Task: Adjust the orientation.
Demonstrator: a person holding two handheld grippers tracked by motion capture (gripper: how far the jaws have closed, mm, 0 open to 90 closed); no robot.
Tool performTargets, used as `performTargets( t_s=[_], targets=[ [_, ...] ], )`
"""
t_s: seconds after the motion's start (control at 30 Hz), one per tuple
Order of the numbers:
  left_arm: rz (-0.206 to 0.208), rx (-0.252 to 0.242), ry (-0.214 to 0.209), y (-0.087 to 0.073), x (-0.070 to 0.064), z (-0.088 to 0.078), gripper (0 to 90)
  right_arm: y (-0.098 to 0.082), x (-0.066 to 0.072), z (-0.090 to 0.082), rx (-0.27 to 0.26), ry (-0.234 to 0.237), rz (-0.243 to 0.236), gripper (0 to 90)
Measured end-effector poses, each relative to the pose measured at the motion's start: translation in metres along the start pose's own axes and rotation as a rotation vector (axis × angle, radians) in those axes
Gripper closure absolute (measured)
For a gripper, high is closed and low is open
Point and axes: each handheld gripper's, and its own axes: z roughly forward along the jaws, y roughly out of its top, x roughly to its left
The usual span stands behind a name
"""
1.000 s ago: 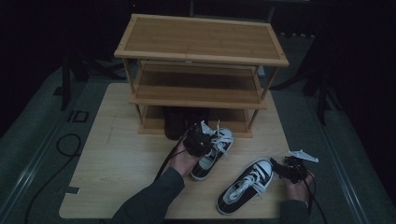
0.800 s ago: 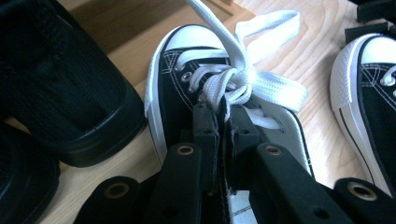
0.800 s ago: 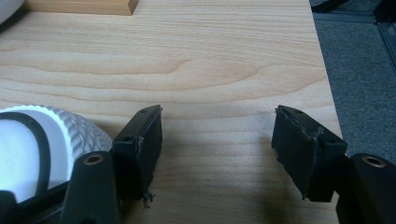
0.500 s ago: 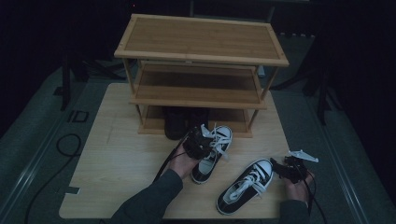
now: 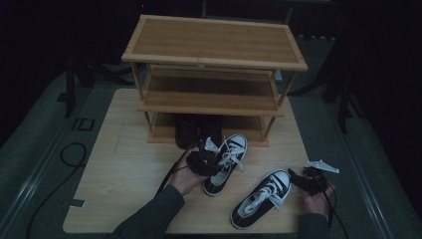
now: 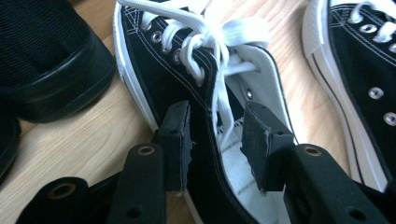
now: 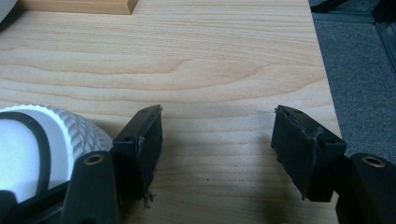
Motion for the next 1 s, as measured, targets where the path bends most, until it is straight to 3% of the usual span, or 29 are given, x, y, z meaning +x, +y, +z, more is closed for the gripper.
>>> performTargets(
  t_s=[0.23,0.6,0.8,1.0],
  targets=[
    [0.015,-0.023,-0.005,-0.014,0.001,-0.018,62.6,0.000,0.000,0.000,0.001,-0.006,0.002,32.1],
    [-0.013,-0.004,0.028,-0.035,0.017,-0.027,62.1,0.008,0.005,-0.010,0.004,0.016,-0.018,37.5],
    [0.015,0.012,0.068,-0.043,0.024,-0.030,60.3,0.015,0.006,-0.012,0.034,0.006,-0.027,35.0],
    [-0.005,0.020,0.100,-0.053,0.032,-0.030,59.8,0.019,0.008,-0.021,0.034,0.024,-0.013,36.8]
  ],
)
